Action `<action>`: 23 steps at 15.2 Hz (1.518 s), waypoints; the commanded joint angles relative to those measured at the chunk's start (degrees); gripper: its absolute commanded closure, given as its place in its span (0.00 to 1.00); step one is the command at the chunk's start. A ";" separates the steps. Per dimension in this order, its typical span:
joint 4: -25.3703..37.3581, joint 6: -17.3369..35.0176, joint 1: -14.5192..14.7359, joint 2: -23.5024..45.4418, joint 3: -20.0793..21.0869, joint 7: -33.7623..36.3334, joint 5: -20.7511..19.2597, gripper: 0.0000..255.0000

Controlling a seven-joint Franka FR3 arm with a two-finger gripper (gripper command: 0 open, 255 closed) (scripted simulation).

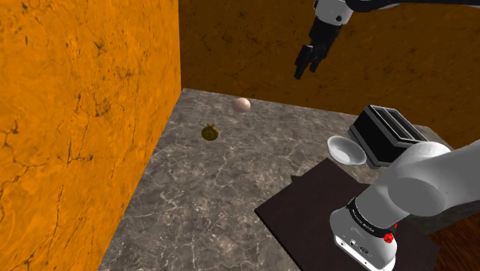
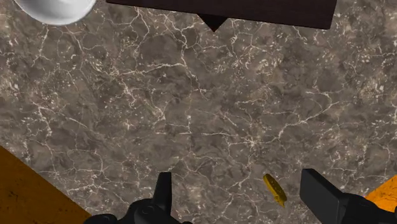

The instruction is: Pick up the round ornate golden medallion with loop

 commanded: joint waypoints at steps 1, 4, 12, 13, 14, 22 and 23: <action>0.57 2.36 0.68 3.59 -0.32 -2.21 -0.01 0.00; 2.37 5.70 1.66 9.74 -0.50 -5.25 0.09 0.00; 9.58 12.39 3.88 26.45 0.05 -12.97 0.47 0.00; 10.71 13.00 4.11 28.54 0.23 -13.87 0.49 0.00; 11.88 13.56 4.33 30.63 0.44 -14.75 0.49 0.00; 22.86 16.25 6.11 47.21 2.55 -21.10 -0.30 0.00; 24.42 16.37 6.36 49.27 2.84 -21.81 -0.51 0.00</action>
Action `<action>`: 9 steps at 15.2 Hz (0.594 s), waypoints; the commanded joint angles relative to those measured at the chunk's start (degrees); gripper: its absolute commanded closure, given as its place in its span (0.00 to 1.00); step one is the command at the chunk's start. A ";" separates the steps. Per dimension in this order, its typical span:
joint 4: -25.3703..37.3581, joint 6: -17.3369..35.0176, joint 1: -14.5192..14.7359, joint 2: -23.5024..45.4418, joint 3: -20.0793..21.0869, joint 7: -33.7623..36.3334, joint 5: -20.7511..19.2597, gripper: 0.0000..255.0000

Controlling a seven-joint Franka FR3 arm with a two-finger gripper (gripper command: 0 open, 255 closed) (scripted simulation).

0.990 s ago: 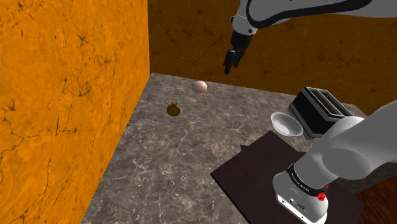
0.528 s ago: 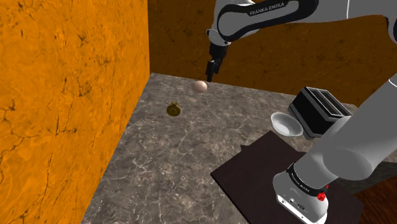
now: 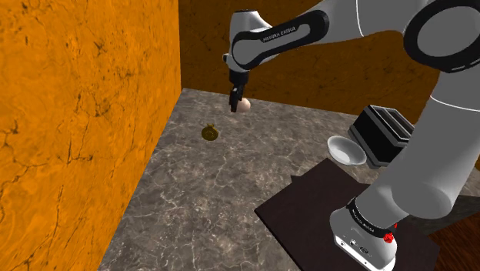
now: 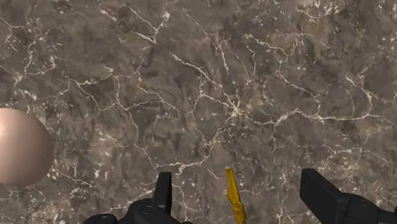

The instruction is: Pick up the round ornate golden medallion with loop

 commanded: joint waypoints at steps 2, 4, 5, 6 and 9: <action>5.30 0.09 0.73 6.52 0.84 -2.30 -0.67 0.00; 8.75 0.02 1.34 10.66 1.40 -3.65 -1.21 0.00; 10.54 -0.08 1.67 12.73 1.67 -4.32 -1.50 0.00; 12.39 -0.23 2.02 14.81 1.94 -4.98 -1.80 0.00; 18.25 -0.95 3.18 21.10 2.69 -6.96 -2.77 0.00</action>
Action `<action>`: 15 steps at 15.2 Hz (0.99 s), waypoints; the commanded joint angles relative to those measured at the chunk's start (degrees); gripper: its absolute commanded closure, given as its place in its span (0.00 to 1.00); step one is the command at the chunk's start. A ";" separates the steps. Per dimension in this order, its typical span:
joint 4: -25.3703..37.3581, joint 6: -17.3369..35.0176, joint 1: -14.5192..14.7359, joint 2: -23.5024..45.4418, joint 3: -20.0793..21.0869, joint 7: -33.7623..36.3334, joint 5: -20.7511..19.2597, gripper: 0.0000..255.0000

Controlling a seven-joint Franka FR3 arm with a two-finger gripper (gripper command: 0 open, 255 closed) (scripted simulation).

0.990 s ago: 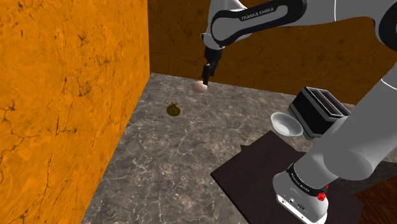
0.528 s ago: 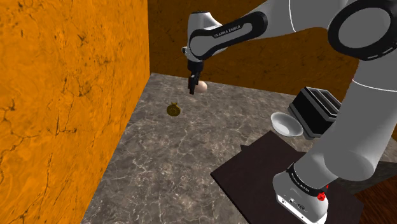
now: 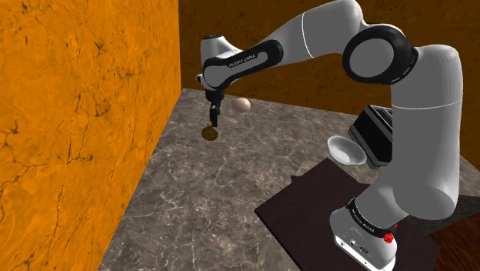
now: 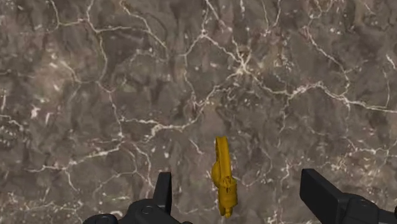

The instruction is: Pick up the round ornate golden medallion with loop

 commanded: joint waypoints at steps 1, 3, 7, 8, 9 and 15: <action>3.29 -0.43 0.58 3.41 0.35 -1.10 -0.51 0.00; 3.14 0.61 0.62 4.30 0.27 -1.00 -0.61 0.00; 2.98 2.63 0.70 6.17 0.12 -0.81 -0.83 0.00; 3.01 3.10 0.72 6.67 0.08 -0.76 -0.88 0.00; 3.00 3.38 0.74 6.95 0.06 -0.74 -0.91 0.00; 3.27 3.29 0.74 7.12 0.05 -0.76 -0.91 1.00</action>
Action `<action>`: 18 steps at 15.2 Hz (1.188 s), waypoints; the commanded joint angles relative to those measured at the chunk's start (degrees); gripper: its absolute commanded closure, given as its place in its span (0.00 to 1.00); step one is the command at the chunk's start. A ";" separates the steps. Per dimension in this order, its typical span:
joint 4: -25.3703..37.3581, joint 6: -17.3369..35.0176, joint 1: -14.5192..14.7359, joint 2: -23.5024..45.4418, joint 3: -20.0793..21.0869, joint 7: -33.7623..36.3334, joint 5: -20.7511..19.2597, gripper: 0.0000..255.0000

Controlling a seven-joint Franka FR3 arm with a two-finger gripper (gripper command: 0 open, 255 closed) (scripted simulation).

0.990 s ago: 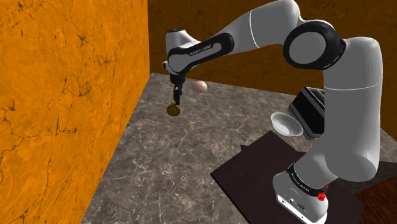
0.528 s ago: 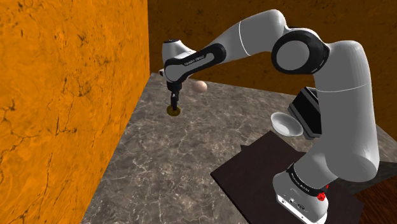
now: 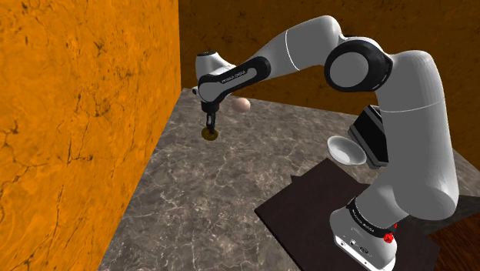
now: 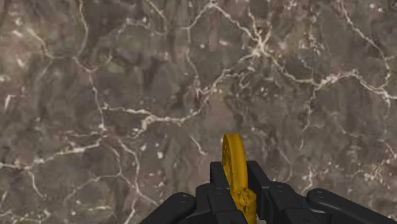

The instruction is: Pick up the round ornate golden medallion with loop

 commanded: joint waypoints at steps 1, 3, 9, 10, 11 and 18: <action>0.00 0.00 0.00 0.02 0.00 0.00 0.00 1.00; 0.01 0.00 0.00 0.02 0.00 0.00 0.00 1.00; -0.25 -1.87 -0.09 -2.10 0.16 -0.16 0.21 1.00; -0.17 -2.39 -0.11 -2.55 0.20 -0.21 0.27 1.00; -0.11 -2.90 -0.13 -3.00 0.23 -0.26 0.32 1.00; 0.71 -6.65 -0.24 -5.95 0.46 -0.61 0.69 1.00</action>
